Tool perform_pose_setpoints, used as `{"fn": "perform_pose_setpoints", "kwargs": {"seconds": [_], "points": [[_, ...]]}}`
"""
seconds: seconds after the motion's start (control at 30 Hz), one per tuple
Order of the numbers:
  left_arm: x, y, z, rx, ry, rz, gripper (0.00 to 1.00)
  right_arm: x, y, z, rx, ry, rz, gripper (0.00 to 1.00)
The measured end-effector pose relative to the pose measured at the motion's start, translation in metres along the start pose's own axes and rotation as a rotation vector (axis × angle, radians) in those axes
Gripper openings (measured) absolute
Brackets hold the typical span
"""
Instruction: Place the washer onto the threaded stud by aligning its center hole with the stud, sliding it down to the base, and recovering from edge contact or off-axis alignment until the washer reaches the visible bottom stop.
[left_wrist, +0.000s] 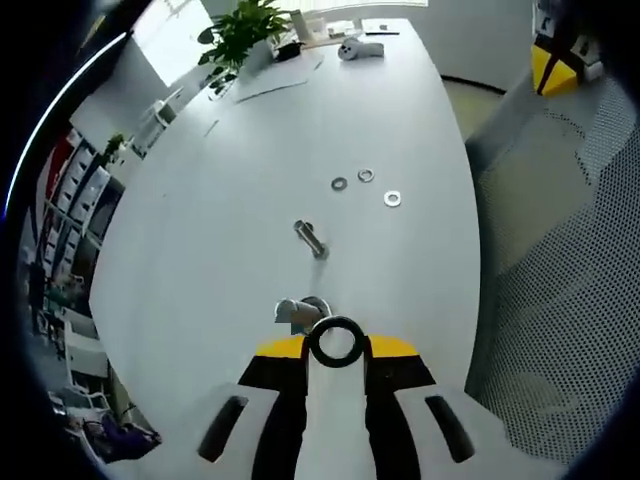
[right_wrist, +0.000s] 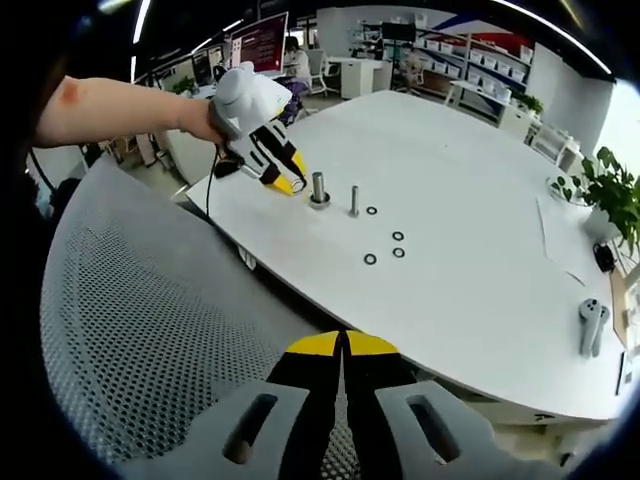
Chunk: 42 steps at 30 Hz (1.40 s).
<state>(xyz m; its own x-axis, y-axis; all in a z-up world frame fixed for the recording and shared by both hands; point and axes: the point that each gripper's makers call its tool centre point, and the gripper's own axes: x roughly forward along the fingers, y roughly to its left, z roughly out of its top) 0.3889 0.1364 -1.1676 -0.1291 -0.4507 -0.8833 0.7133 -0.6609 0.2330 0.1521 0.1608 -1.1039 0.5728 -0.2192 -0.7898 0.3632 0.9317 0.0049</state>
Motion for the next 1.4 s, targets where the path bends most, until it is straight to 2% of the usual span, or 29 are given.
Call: {"fn": "perform_pose_setpoints", "kwargs": {"seconds": [0.3,0.43,0.63,0.9,1.13,1.4], "points": [[0.001,0.022,0.007,0.013,-0.017,0.043,0.18,0.000,0.000,0.000,0.002,0.000,-0.003,0.04],[0.008,0.028,0.005,-0.006,-0.010,0.027,0.18,0.000,-0.001,-0.001,0.006,0.000,-0.008,0.04],[0.011,0.030,0.006,-0.031,0.002,0.008,0.18,-0.002,-0.001,0.003,0.002,-0.024,-0.008,0.04],[0.016,0.035,0.009,-0.041,-0.001,-0.007,0.18,0.000,-0.002,0.000,0.012,-0.008,-0.015,0.04],[0.020,0.031,0.010,-0.007,0.035,-0.033,0.18,0.000,-0.003,0.000,0.020,-0.009,-0.022,0.04],[0.023,0.030,0.009,-0.011,0.069,-0.072,0.19,0.000,-0.004,0.000,0.020,-0.009,-0.022,0.04]]}}
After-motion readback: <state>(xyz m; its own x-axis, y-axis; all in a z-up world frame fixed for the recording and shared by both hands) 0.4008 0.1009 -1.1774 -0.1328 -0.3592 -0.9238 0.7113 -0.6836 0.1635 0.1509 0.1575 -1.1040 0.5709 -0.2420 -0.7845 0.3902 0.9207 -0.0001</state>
